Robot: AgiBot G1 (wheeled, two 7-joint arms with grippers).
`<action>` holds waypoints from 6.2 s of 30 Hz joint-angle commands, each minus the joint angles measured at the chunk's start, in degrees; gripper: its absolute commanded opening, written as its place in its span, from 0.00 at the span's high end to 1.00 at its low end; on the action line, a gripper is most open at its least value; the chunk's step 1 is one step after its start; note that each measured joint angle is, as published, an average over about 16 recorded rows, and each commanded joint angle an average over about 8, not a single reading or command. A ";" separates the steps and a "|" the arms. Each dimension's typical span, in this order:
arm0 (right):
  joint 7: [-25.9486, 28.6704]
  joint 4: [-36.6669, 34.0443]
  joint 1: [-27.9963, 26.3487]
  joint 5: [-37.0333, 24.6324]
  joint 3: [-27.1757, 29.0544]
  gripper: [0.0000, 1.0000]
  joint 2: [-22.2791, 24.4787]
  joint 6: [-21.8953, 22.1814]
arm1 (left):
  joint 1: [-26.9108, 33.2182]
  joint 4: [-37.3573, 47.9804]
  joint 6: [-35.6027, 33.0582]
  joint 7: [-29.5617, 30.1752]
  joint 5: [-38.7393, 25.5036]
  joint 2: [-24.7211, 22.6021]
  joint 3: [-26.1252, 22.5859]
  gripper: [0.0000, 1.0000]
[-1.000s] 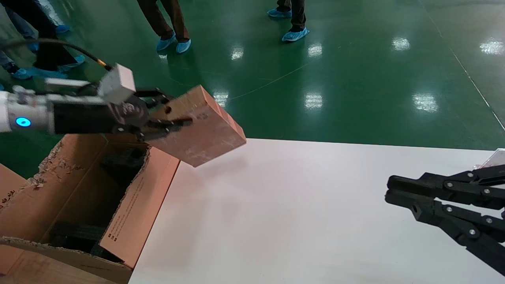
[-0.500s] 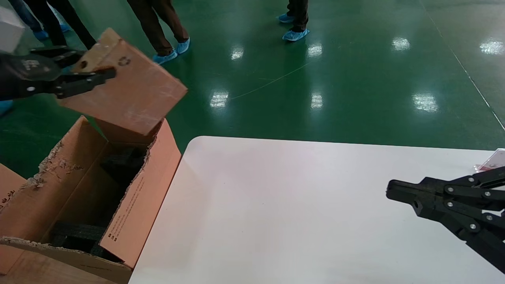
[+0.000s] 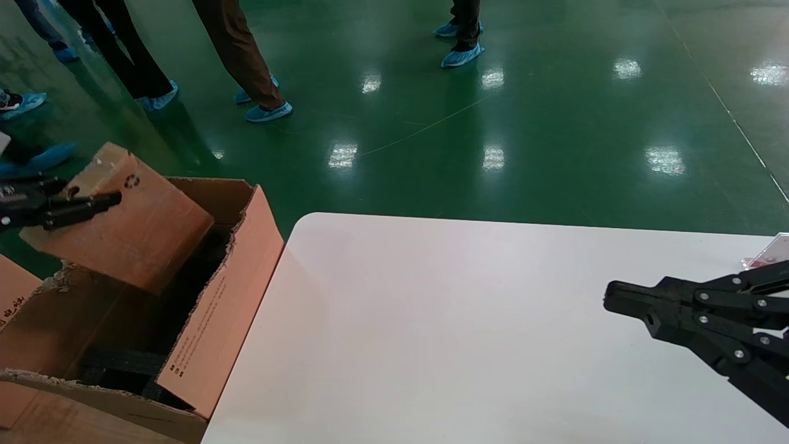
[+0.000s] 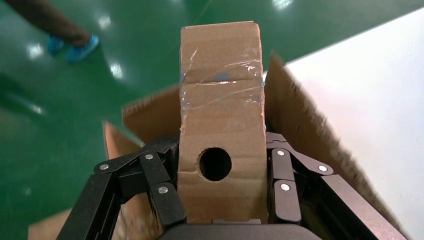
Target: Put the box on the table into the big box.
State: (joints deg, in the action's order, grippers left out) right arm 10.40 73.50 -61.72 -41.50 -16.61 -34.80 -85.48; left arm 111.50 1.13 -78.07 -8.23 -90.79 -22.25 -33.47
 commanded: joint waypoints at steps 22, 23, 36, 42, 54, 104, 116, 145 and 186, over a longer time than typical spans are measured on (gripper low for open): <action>-0.04 0.00 -0.02 0.06 -0.08 0.00 0.03 0.04 | -6.26 11.00 16.08 -0.66 1.07 -2.50 0.30 1.00; -0.04 0.00 -0.02 0.06 -0.09 0.00 0.04 0.04 | -6.25 11.26 16.56 -0.96 1.16 -2.51 0.32 1.00; -0.07 0.00 -0.03 0.09 -0.13 0.00 0.05 0.06 | -5.45 15.98 20.08 -6.12 1.83 -4.66 0.53 1.00; -0.08 0.00 -0.03 0.11 -0.15 0.00 0.06 0.07 | -4.37 19.88 21.30 -9.56 2.05 -6.07 0.48 1.00; -0.10 0.00 -0.04 0.13 -0.20 0.00 0.08 0.09 | -0.04 29.12 24.89 -16.91 3.22 -8.50 -0.06 1.00; -0.18 0.00 -0.08 0.25 -0.36 0.00 0.15 0.16 | -8.10 35.39 34.69 -24.51 10.03 -13.11 5.77 1.00; -0.20 0.00 -0.09 0.27 -0.40 0.00 0.16 0.17 | -12.03 29.66 34.28 -19.69 9.21 -12.86 6.39 0.07; -0.25 0.00 -0.11 0.34 -0.49 0.00 0.20 0.21 | -12.94 21.73 30.79 -11.90 6.64 -11.65 5.39 0.00; -0.31 -0.07 -0.14 0.42 -0.62 0.00 0.24 0.25 | -12.34 5.79 -6.48 -13.10 13.09 -16.78 11.23 0.00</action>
State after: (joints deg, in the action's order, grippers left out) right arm 10.09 73.43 -61.86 -41.08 -17.23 -34.56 -85.22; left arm 99.14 6.89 -84.55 -21.32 -77.69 -39.02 -22.25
